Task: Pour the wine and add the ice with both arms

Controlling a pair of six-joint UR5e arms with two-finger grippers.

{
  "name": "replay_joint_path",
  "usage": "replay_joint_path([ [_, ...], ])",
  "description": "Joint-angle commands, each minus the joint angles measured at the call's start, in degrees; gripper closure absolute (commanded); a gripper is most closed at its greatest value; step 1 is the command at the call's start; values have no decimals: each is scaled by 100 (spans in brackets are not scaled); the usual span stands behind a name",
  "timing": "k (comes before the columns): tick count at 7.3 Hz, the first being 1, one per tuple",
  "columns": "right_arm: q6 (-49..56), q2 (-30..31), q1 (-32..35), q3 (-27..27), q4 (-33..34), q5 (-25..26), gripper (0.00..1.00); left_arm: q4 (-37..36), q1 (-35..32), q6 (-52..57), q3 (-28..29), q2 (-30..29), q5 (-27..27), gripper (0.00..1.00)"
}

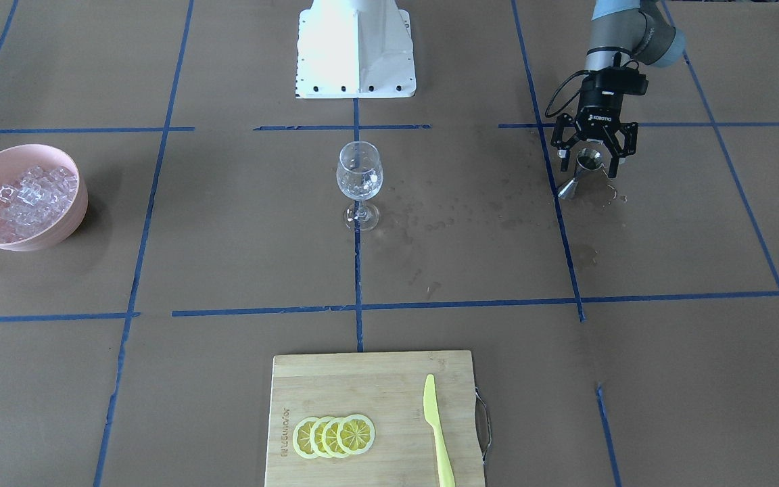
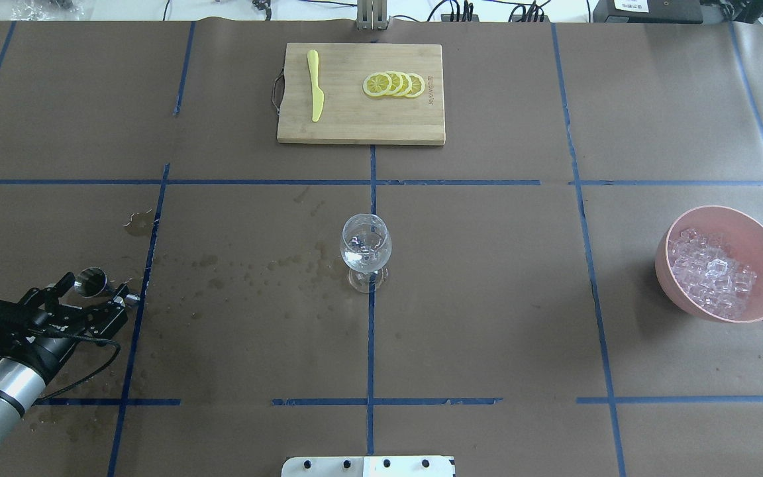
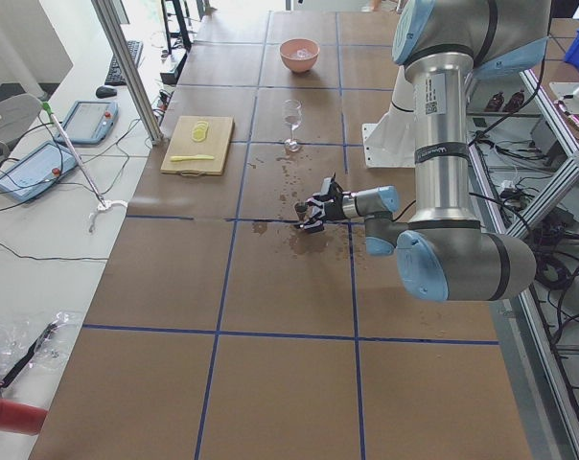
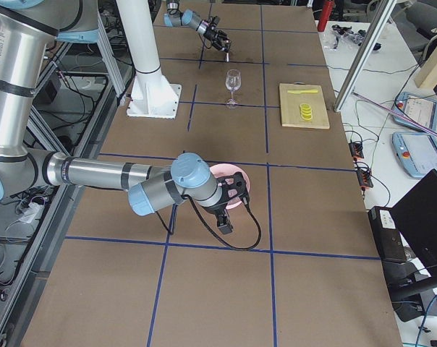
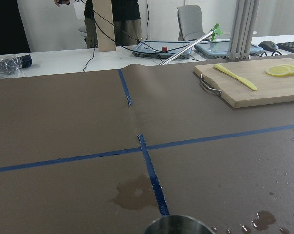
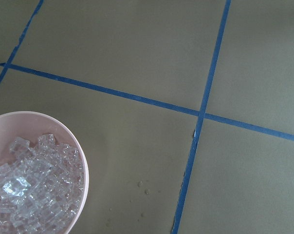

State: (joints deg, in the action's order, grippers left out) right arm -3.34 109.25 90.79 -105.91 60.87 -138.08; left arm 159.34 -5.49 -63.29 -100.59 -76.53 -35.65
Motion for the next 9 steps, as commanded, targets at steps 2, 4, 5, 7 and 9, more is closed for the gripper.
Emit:
replay_joint_path([
  [2, 0, 0, 0, 9, -5, 0, 0, 9, 57, -17, 276, -151, 40, 39],
  [4, 9, 0, 0, 17, 3, 0, 0, 9, 136, -17, 312, -160, 40, 54],
  [5, 9, 0, 0, 26, 3, 0, 0, 9, 171, -17, 312, -160, 40, 54],
  [7, 0, 0, 0, 18, 3, -9, 0, 9, 189, -17, 312, -160, 40, 56],
  [9, 0, 0, 0, 18, -5, -9, 0, 9, 189, -17, 312, -160, 40, 55],
])
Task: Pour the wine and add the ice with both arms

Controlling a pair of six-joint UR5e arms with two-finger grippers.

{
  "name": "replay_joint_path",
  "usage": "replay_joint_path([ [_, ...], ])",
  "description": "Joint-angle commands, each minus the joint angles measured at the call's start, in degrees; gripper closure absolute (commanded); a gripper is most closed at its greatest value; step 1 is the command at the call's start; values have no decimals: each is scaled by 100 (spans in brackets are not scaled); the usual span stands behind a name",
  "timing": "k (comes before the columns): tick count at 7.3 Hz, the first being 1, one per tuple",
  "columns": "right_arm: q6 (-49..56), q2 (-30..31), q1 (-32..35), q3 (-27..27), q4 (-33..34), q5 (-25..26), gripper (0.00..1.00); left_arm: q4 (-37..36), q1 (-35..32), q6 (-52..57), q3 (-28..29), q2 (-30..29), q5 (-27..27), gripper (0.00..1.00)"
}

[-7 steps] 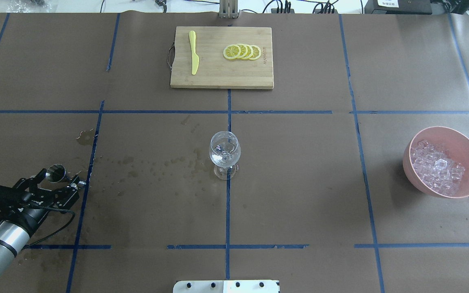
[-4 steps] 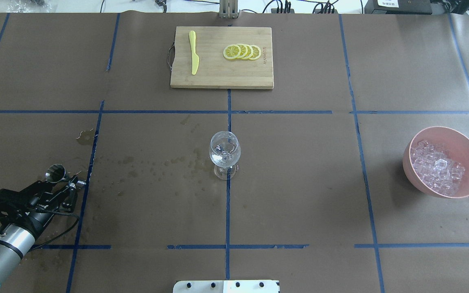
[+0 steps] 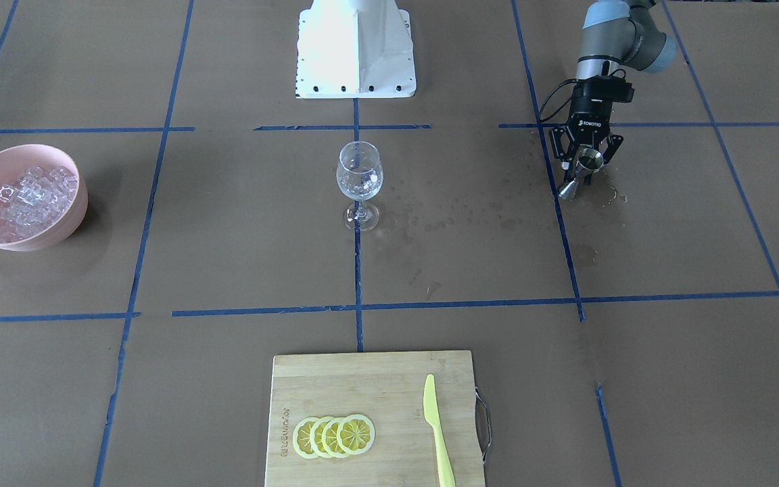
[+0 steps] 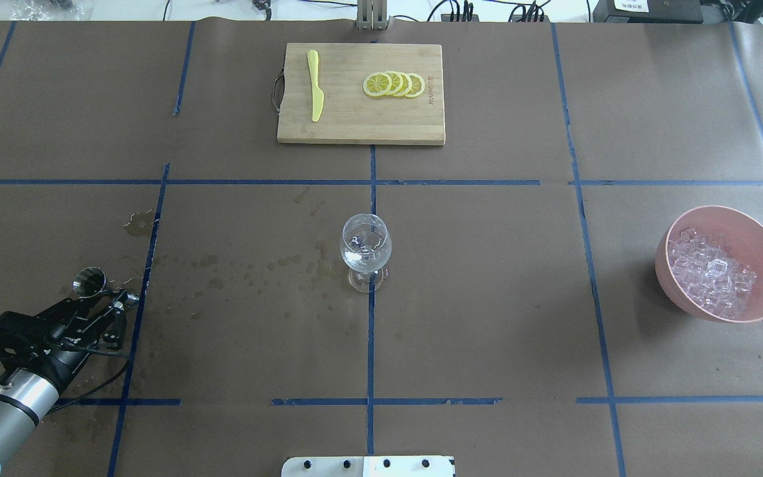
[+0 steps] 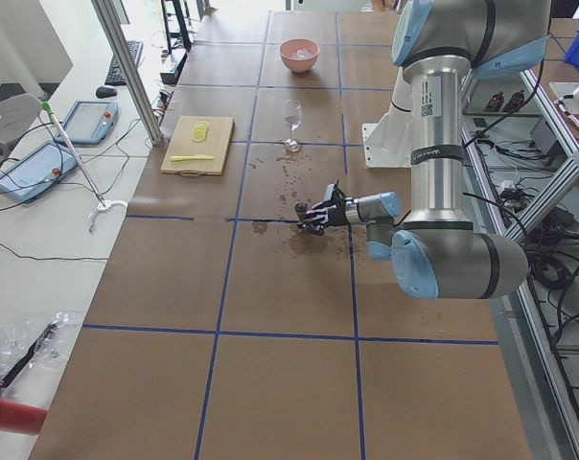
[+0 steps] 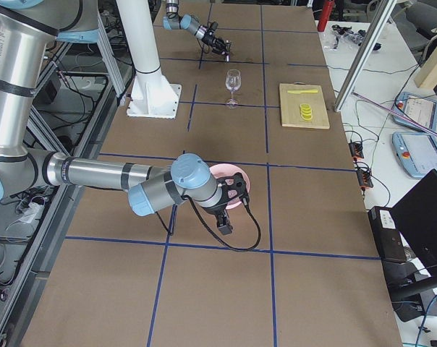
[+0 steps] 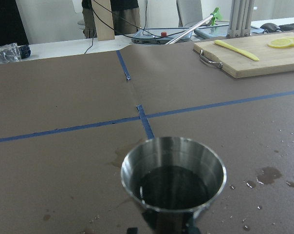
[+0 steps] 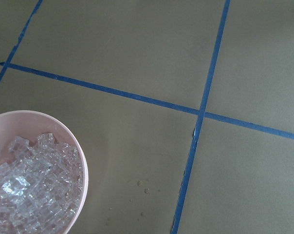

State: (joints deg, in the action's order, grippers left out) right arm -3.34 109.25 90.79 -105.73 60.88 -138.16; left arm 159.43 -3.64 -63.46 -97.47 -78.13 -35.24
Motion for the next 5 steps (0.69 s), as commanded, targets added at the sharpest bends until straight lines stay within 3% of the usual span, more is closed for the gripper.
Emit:
replay_joint_path([
  [1, 0, 0, 0, -1, 2, -1, 0, 9, 12, 0, -8, 0, 0, 55],
  [5, 0, 9, 0, 8, 3, -1, 0, 176, 12, 0, -8, 0, 123, 55],
])
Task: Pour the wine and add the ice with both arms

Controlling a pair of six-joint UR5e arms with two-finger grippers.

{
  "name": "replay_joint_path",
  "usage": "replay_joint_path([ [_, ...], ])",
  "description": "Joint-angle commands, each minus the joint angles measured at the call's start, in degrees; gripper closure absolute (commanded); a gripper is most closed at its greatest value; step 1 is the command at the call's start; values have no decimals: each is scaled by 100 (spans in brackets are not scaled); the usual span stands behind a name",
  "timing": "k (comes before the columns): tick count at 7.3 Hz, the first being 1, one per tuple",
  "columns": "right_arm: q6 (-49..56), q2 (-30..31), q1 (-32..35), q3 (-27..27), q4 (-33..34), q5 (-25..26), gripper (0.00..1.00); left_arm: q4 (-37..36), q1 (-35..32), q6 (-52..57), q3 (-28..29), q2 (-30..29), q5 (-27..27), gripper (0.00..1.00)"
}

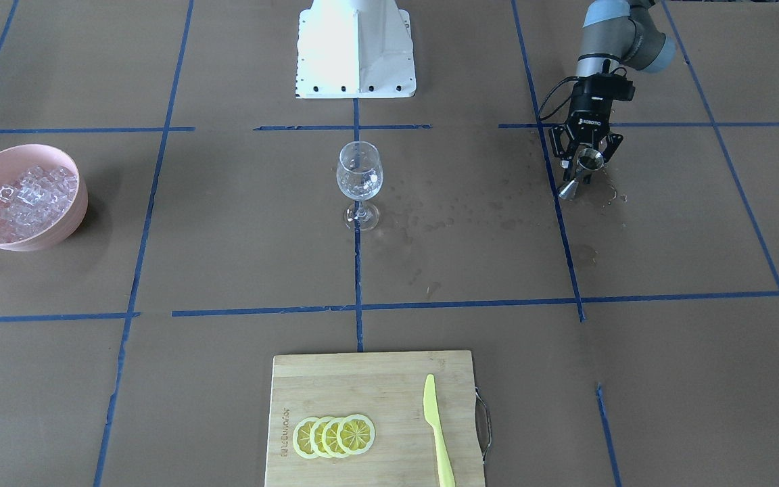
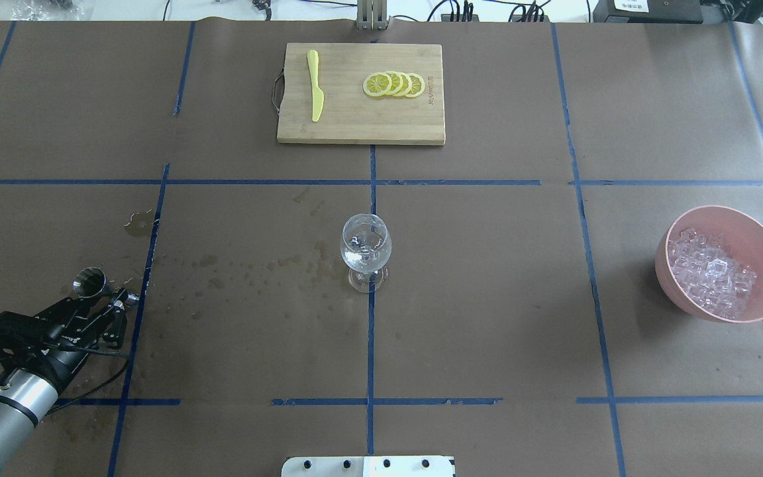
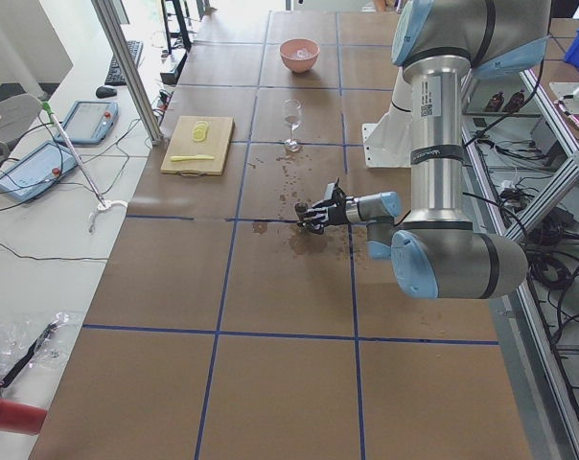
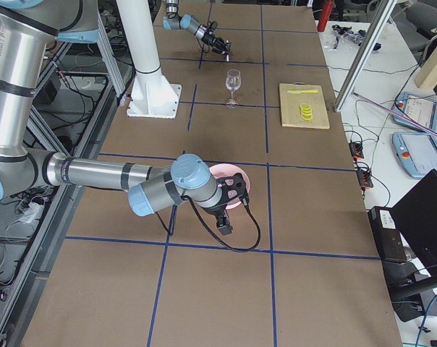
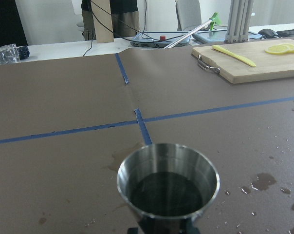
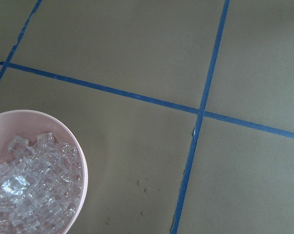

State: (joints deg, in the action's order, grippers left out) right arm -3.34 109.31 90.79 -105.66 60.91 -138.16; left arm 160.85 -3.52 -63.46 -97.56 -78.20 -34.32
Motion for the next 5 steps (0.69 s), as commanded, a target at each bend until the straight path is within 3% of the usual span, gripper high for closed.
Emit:
replay_joint_path([
  [1, 0, 3, 0, -7, 0, 0, 0, 34, 0, 0, 0, 7, 30, 55],
  [3, 0, -6, 0, -7, 0, 0, 0, 34, 0, 0, 0, 7, 30, 59],
  [4, 0, -6, 0, -7, 0, 0, 0, 42, 0, 0, -18, 7, 30, 83],
  [5, 0, -6, 0, -7, 0, 0, 0, 138, 0, 0, -27, 7, 30, 100],
])
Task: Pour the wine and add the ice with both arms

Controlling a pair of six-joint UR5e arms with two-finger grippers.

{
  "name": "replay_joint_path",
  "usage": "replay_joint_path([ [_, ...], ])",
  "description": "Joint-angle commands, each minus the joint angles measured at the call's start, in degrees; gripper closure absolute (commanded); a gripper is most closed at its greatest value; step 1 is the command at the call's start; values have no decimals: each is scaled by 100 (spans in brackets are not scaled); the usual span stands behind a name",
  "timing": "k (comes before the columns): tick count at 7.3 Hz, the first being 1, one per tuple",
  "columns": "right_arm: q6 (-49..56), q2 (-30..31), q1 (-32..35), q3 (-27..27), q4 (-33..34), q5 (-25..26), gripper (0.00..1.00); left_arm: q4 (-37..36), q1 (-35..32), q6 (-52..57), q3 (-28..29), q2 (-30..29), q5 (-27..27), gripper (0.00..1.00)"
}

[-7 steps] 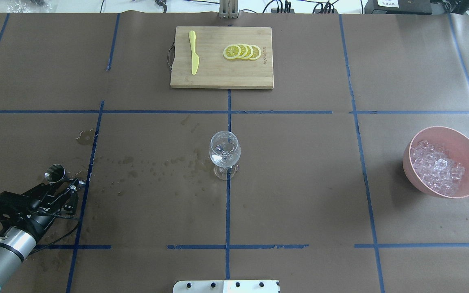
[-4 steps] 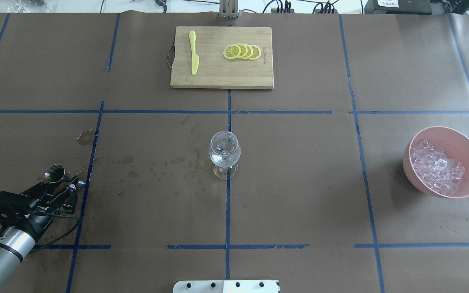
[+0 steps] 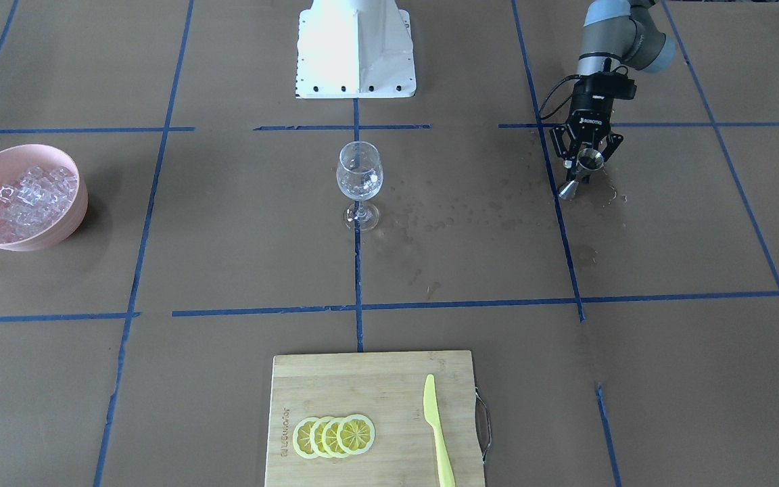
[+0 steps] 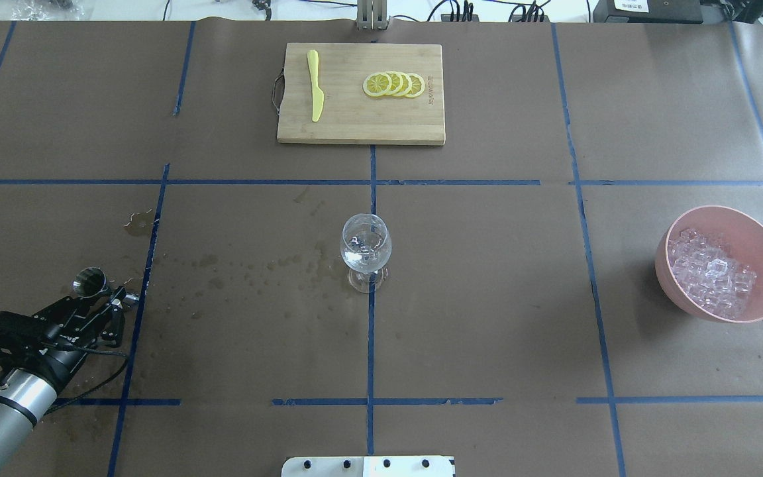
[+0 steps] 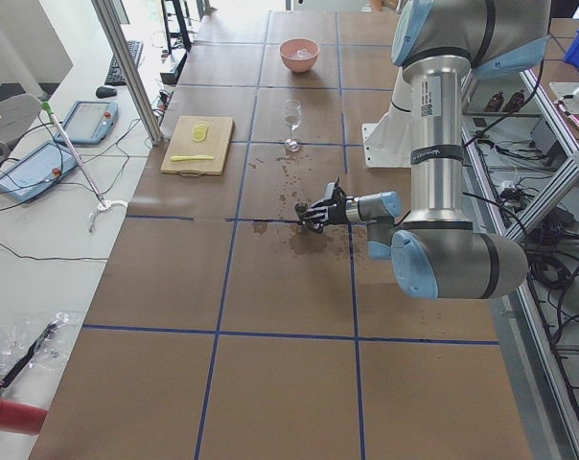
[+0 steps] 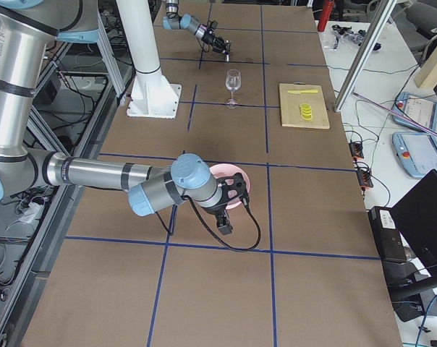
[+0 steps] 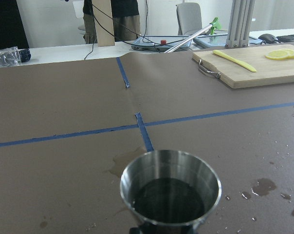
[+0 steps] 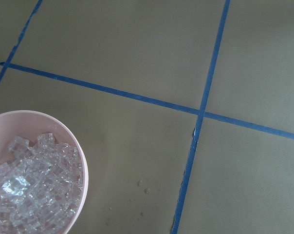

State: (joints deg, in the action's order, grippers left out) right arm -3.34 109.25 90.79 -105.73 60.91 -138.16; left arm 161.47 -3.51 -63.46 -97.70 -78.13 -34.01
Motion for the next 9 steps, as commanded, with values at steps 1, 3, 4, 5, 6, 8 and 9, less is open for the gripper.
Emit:
replay_joint_path([
  [1, 0, -1, 0, -1, 0, 0, 0, 95, -9, 0, -39, 0, 0, 100],
  [3, 0, -9, 0, -1, 0, 9, 0, 418, -18, 96, -66, 0, 0, 100],
  [4, 0, -9, 0, -1, 0, 9, 0, 838, -35, 288, -57, 0, 0, 100],
  [5, 0, -9, 0, 8, 0, 9, 0, 1225, -27, 1230, -65, -18, 0, 100],
  [6, 0, -18, 0, 8, 0, 9, 0, 1795, -27, 2135, -83, -87, -9, 100],
  [8, -70, -18, 0, 0, 0, 9, 0, 2179, -79, 3459, -362, -595, -17, 100],
  [9, -79, -18, 0, -1, -9, 9, 0, 2083, -105, 3506, -382, -754, -26, 100],
])
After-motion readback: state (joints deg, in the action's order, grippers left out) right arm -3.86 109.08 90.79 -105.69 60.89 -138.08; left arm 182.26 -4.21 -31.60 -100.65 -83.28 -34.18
